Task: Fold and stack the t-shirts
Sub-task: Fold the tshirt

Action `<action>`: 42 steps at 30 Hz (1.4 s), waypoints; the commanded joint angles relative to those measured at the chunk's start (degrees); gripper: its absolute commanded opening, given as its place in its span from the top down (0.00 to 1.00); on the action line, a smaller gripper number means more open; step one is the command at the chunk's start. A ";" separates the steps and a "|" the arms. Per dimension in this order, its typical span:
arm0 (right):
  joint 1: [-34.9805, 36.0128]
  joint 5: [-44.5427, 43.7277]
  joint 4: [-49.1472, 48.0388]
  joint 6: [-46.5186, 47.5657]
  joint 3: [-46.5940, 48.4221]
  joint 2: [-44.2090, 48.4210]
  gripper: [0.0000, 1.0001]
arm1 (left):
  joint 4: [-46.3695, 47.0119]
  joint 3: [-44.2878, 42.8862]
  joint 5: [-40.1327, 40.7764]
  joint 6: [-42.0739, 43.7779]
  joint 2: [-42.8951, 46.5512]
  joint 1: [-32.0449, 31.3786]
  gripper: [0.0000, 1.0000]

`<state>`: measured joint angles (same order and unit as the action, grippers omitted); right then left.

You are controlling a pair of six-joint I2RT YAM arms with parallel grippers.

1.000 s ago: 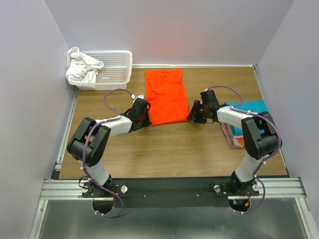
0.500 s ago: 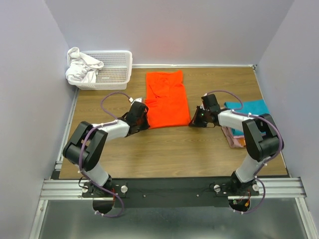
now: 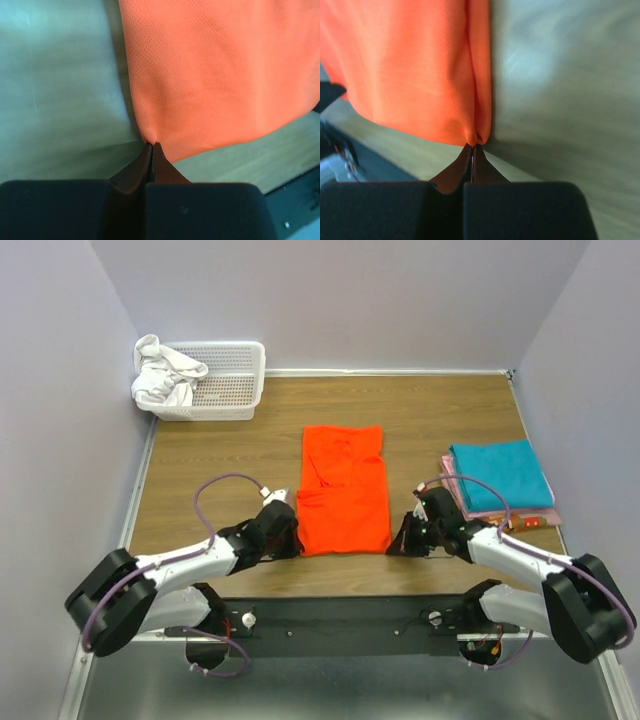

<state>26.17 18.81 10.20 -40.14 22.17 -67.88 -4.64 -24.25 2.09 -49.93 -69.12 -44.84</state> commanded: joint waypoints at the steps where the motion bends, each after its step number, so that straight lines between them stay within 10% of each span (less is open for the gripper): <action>1: 5.18 2.02 5.09 -3.54 -3.88 6.77 0.99 | -5.02 4.20 2.57 -8.33 8.62 -5.50 1.00; 16: 7.75 -1.76 11.69 -1.61 -0.22 19.01 1.00 | -6.16 2.73 15.55 -5.35 29.82 -10.97 1.00; 42: 7.75 -4.92 22.49 0.33 21.42 21.65 1.00 | -17.58 -12.58 19.10 -5.43 31.94 -10.88 1.00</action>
<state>33.67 12.84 27.16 -39.92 40.53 -46.81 -17.32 -35.81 21.85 -52.64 -39.77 -55.64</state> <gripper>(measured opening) 0.009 0.007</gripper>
